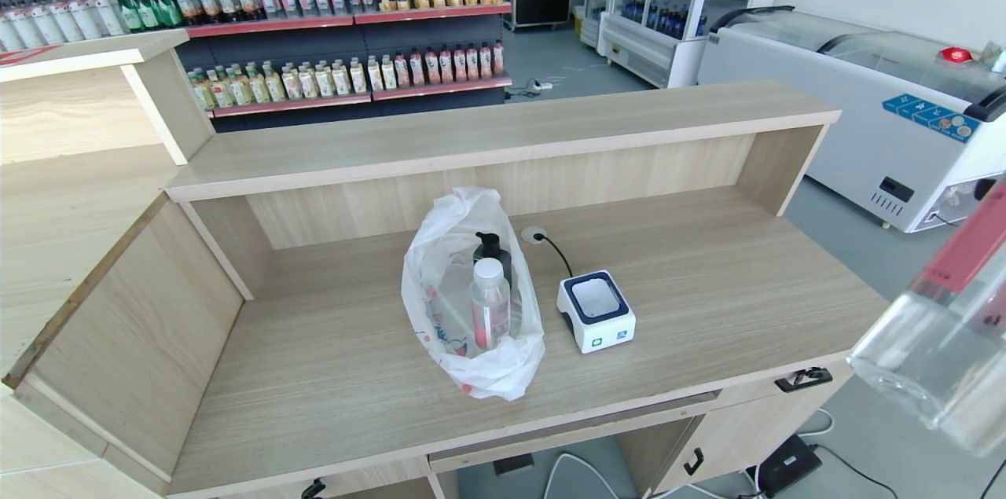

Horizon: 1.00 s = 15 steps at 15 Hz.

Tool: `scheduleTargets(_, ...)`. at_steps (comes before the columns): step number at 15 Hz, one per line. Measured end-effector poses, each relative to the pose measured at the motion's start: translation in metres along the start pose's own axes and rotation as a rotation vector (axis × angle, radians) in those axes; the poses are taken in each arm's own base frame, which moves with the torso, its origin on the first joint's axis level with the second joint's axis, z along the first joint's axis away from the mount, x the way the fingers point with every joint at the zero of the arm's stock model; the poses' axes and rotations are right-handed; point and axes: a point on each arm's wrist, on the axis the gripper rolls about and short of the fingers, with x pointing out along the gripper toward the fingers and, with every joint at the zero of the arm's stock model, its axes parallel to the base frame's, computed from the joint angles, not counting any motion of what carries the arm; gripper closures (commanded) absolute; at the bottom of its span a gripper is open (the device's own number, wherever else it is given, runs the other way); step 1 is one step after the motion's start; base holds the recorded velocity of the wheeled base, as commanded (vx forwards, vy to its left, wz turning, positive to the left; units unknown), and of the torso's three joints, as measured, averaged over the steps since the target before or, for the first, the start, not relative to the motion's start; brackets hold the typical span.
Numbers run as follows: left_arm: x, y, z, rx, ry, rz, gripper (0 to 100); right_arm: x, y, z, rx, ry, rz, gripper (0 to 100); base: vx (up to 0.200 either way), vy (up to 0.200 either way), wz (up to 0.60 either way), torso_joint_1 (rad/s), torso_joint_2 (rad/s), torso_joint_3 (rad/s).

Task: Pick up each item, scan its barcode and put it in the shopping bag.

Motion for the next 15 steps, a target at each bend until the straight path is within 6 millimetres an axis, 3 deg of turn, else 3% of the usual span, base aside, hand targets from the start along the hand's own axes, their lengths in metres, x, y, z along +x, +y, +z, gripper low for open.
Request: scheduleTargets(15,0.0,0.0,0.0,0.0,0.0,0.0,0,-0.0019,0.0001,0.0022,-0.008,-0.016,-0.015,100,0.0,0.0,0.0,0.0,0.0,0.0)
